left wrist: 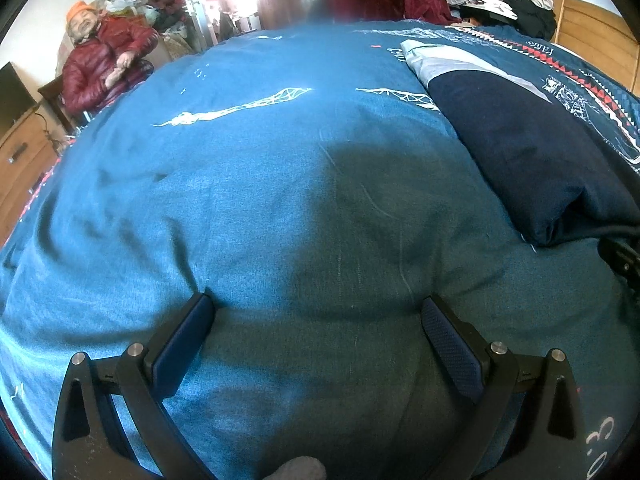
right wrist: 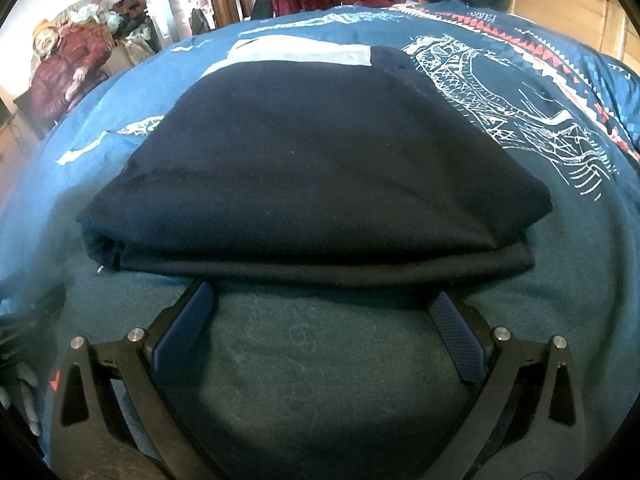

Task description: Fold large clothes

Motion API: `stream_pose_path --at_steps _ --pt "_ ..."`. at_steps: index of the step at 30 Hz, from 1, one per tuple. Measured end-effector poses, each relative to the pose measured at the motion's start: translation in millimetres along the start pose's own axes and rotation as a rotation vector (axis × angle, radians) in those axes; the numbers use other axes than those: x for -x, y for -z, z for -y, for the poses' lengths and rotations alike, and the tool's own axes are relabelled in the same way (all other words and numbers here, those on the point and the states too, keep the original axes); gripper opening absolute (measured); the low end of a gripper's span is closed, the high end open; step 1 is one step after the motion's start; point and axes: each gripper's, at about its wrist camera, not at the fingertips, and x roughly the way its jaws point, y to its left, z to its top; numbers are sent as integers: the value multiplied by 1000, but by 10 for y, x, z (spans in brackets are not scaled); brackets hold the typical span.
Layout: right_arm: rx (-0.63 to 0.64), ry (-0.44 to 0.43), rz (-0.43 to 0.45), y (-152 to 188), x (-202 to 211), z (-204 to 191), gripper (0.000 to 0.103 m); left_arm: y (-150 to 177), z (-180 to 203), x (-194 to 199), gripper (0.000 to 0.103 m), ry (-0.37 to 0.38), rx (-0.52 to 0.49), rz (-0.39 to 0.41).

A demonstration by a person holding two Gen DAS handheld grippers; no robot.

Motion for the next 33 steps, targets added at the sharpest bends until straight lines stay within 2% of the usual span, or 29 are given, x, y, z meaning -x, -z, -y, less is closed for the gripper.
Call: stream_pose_path --at_steps 10,14,20,23,27,33 --pt "37 28 -4 10 36 -60 103 8 -36 4 103 18 -1 -1" --pt "62 8 -39 -7 28 -50 103 -8 -50 -3 103 40 -13 -21" --pt "-6 -28 -101 -50 -9 25 103 -6 -62 1 103 42 -18 -11" --pt "41 -19 -127 -95 -7 -14 103 -19 -92 47 103 57 -10 -8" --pt "95 -3 -62 -80 334 -61 103 -112 -100 250 103 35 2 37" --pt "110 58 134 -258 1450 -93 103 -362 120 1083 103 68 27 180"
